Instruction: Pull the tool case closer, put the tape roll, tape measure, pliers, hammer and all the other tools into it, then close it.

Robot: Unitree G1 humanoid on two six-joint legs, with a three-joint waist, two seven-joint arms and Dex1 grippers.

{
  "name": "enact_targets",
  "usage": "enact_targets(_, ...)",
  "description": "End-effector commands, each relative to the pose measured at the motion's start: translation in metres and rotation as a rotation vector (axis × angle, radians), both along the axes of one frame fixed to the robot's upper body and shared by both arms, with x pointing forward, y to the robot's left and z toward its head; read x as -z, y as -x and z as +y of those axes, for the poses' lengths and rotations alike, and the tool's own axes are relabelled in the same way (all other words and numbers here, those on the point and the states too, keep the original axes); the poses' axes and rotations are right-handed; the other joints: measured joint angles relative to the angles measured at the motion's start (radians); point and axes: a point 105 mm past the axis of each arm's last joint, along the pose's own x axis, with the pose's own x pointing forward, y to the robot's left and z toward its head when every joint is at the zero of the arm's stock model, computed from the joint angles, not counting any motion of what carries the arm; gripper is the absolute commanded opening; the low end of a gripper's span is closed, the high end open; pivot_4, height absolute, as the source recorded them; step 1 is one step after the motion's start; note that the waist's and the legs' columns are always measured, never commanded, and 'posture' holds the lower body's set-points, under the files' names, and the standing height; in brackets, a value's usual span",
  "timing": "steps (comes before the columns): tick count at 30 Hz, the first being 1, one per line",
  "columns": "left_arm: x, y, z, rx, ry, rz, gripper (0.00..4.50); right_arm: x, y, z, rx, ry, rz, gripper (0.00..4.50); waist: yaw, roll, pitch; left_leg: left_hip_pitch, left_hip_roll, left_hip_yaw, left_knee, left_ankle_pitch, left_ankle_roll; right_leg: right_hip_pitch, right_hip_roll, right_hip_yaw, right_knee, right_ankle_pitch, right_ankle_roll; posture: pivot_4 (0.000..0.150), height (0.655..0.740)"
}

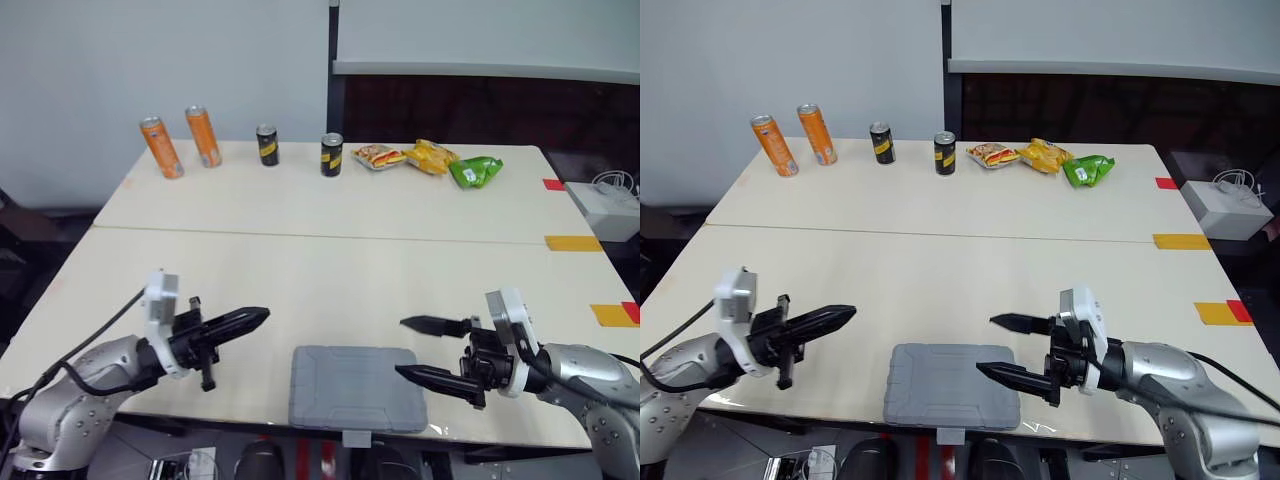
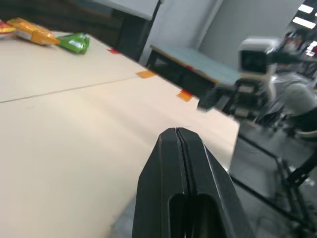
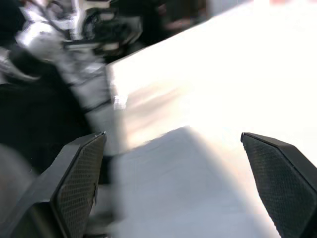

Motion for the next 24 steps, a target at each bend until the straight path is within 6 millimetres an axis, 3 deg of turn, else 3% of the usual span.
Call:
enact_targets(1, 0.012, 0.004, -0.004, 0.025, -0.045, 0.004, 0.55, 0.009, -0.006, -0.012, 0.049, 0.075, -0.138, 4.5, -0.01, -0.002, -0.001, 0.0, 0.0, 0.0, 0.0, 0.0, 0.0, 0.0, 0.0, 0.0, 0.0, 0.0, 0.0, 0.15, 0.74)
enact_targets(3, 0.02, 0.007, 0.001, 0.022, -0.07, 0.028, 1.18, 0.014, -0.004, -0.02, 0.053, 0.102, -0.169, 4.5, -0.012, -0.002, -0.001, 0.0, 0.0, -0.001, 0.0, 0.0, 0.0, 0.0, 0.0, 0.0, 0.0, 0.0, 0.0, 0.15, 0.74)
enact_targets(7, 0.036, 0.02, 0.037, -0.036, -0.149, 0.101, 2.52, 0.03, 0.016, -0.066, 0.125, 0.198, -0.158, 4.5, -0.011, -0.002, -0.002, 0.0, -0.001, -0.002, 0.0, -0.001, 0.001, 0.001, 0.0, -0.001, -0.001, -0.001, 0.002, 0.15, 0.74)
enact_targets(13, 0.052, 0.036, 0.079, -0.171, -0.25, 0.146, 4.48, 0.035, 0.038, -0.105, 0.233, 0.25, -0.133, 4.5, -0.012, -0.002, -0.002, 0.002, -0.002, -0.005, 0.0, -0.004, 0.005, 0.005, -0.002, -0.001, -0.004, -0.002, 0.004, 0.15, 0.74)
enact_targets(17, 0.054, 0.037, 0.09, -0.233, -0.263, 0.151, 4.48, 0.042, 0.042, -0.113, 0.26, 0.256, -0.118, 4.5, -0.012, -0.003, -0.002, 0.003, -0.004, -0.006, 0.0, -0.004, 0.006, 0.006, -0.004, -0.001, -0.005, -0.004, 0.008, 0.15, 0.74)
enact_targets(24, 0.057, 0.03, 0.091, -0.293, -0.285, 0.139, 4.48, 0.052, 0.038, -0.111, 0.262, 0.232, -0.114, 4.5, -0.01, -0.003, -0.003, 0.004, -0.006, -0.007, 0.0, -0.004, 0.007, 0.007, -0.007, -0.001, -0.005, -0.002, 0.005, 0.15, 0.74)
